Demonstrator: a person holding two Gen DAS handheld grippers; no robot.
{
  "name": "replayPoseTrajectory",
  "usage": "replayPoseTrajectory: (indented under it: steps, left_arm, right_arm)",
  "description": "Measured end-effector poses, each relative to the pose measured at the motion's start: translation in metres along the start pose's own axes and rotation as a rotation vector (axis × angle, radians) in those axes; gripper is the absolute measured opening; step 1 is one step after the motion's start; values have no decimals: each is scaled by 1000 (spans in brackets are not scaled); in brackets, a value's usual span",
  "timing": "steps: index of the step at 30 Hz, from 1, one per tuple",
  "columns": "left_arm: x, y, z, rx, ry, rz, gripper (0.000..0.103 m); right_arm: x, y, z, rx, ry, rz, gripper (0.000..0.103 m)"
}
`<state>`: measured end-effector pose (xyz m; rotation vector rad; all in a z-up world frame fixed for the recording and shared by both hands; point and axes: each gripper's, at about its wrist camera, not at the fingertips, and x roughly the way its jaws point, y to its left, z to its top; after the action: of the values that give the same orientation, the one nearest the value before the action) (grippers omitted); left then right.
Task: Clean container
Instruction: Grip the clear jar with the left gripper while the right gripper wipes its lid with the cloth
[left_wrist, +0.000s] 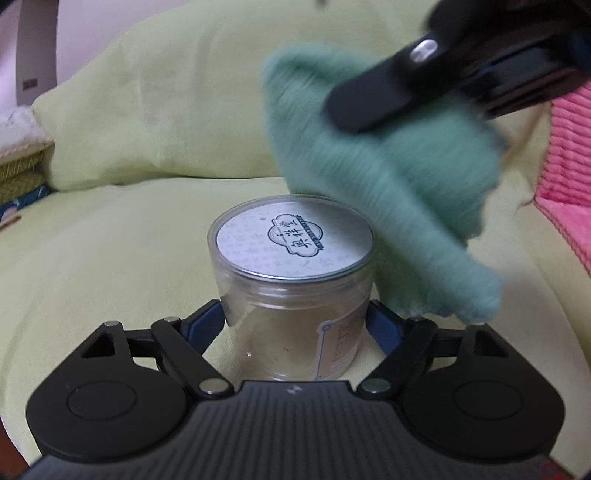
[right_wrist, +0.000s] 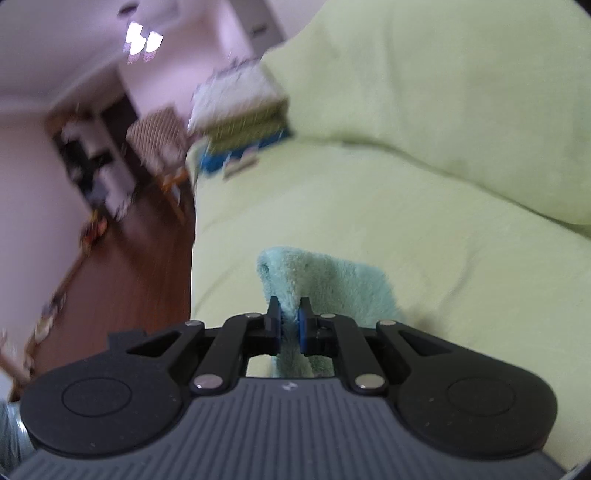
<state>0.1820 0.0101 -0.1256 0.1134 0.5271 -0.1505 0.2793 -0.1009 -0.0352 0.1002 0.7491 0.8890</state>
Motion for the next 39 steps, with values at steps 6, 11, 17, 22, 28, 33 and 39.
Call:
replayPoseTrajectory:
  steps: [6, 11, 17, 22, 28, 33, 39]
  left_arm:
    - [4, 2, -3, 2, 5, -14, 84]
    - [7, 1, -1, 6, 15, -3, 84]
    - [8, -1, -3, 26, 6, 15, 83]
    - [8, -1, -4, 56, -17, 19, 82]
    - [-4, -7, -9, 67, -23, 17, 82]
    - [-6, -5, -3, 62, -24, 11, 82]
    - [-5, -10, -7, 83, -32, 20, 82]
  right_arm:
    - [36, 0, -2, 4, 135, 32, 8]
    - [49, -15, 1, 73, 130, 86, 4]
    - [68, -18, 9, 57, 62, 71, 1]
    - [82, -27, 17, 44, -26, -48, 1]
    - [59, -31, 15, 71, -67, -112, 6]
    - [16, -28, 0, 77, -47, 55, 6]
    - [32, -19, -9, 33, 91, 148, 5]
